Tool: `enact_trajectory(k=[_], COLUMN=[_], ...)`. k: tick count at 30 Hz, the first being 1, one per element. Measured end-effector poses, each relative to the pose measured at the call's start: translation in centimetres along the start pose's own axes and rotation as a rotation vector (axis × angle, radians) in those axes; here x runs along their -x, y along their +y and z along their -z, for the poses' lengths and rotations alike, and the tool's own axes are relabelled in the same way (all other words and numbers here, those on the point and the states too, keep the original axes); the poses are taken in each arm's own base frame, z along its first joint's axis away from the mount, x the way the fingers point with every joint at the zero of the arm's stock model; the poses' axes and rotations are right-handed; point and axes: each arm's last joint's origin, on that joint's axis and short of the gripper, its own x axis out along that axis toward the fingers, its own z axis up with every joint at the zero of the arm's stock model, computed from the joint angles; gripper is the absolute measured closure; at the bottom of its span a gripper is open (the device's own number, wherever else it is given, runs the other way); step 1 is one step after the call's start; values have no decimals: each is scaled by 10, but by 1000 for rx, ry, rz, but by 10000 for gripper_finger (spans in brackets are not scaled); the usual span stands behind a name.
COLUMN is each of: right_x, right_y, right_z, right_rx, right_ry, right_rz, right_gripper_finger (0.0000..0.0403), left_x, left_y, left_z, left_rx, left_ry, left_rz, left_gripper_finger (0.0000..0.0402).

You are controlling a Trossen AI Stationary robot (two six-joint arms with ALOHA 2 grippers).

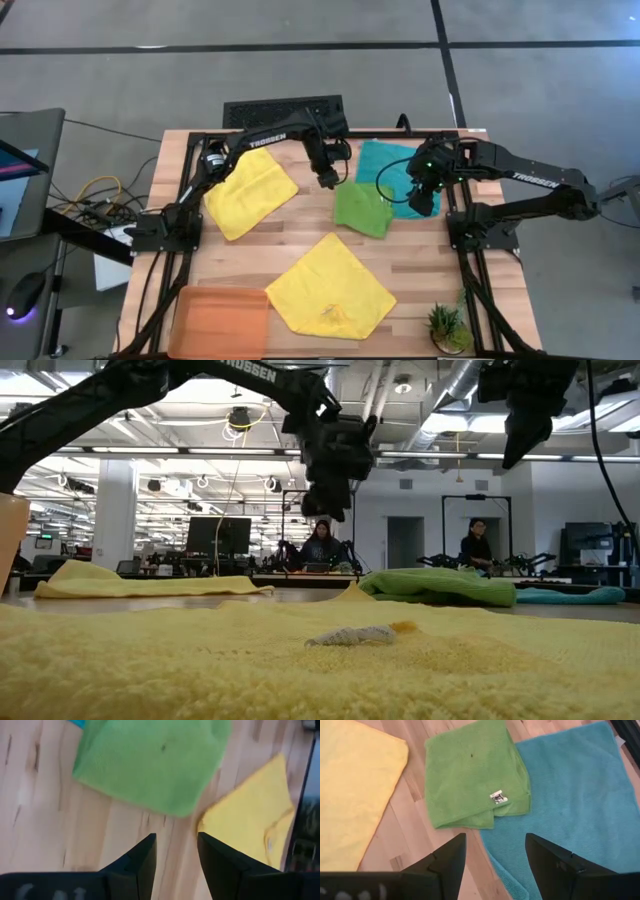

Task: Fold microfiber towels
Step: Put the green microfiber towel into the bin

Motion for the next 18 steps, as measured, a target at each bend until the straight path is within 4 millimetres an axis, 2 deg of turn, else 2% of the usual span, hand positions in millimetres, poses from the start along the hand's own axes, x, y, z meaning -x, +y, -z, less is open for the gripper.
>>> enact_trajectory(k=[5, 11, 15, 18], right_x=[0, 0, 0, 0], right_y=[0, 0, 0, 0], right_z=[0, 0, 0, 0], right_rx=[1, 2, 2, 2], right_ry=[-2, -3, -4, -4], right_rz=[-1, 0, 0, 0], right_gripper_finger=[175, 175, 175, 175], left_x=[-22, -49, -58, -59], left_y=[10, 29, 37, 35], left_z=[-3, 5, 7, 6], left_rx=[170, 383, 425, 423], left_ry=[-59, -55, -74, -86], left_rz=[58, 39, 39, 12], left_gripper_finger=[267, 267, 267, 267])
